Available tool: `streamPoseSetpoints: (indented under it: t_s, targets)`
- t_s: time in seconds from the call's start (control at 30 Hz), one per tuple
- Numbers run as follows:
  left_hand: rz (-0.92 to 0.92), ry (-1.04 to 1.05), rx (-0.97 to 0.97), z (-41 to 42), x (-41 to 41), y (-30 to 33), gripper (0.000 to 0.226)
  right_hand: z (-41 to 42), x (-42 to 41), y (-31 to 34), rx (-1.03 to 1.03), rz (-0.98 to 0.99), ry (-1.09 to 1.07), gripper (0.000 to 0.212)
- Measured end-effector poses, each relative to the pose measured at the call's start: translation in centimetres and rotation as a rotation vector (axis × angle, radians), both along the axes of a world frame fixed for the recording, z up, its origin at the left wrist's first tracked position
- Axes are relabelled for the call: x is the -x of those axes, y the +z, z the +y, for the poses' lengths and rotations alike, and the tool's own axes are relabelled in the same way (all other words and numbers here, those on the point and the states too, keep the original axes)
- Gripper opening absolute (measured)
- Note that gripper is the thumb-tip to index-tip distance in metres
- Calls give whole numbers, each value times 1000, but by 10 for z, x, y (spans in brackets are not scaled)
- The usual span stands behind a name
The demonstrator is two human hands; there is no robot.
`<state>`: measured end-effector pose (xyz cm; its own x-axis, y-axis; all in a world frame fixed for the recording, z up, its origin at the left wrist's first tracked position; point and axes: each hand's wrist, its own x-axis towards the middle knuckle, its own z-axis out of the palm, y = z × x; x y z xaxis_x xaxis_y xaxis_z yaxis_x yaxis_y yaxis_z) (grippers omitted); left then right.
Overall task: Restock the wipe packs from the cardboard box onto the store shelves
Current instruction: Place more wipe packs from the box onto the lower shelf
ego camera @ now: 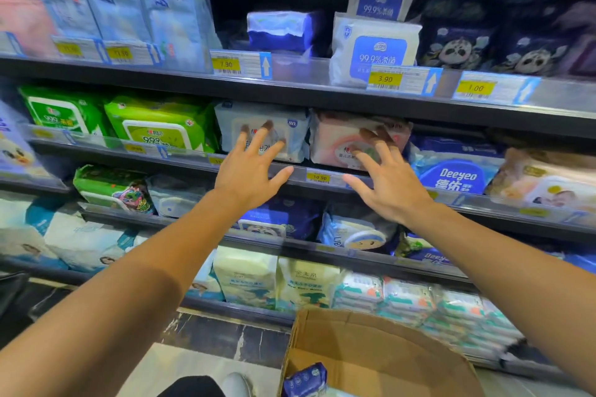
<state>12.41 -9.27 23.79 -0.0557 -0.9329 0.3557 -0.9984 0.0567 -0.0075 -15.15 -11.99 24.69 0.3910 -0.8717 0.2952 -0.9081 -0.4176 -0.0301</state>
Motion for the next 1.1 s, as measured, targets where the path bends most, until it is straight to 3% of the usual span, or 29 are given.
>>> streamPoseSetpoints:
  t_s: [0.43, 0.57, 0.73, 0.83, 0.97, 1.1]
  targets:
    - [52, -39, -181, -13, -4, 10, 74, -10, 2, 9, -68, 63, 2, 73]
    - [17, -105, -104, 1, -3, 4, 68, 4, 12, 3, -19, 42, 102, 78]
    - [61, -291, 81, 39, 4, -9, 63, 46, 41, -20, 92, -97, 382, 48]
    - [38, -415, 126, 66, 19, -24, 55, 79, 64, -46, 16, -142, 433, 45]
    - [74, -564, 21, 100, 51, -63, 45, 120, 98, -97, -93, -230, 434, 42]
    - [109, -600, -220, 119, 84, -120, 47, 153, 134, -158, -242, -239, 334, 42]
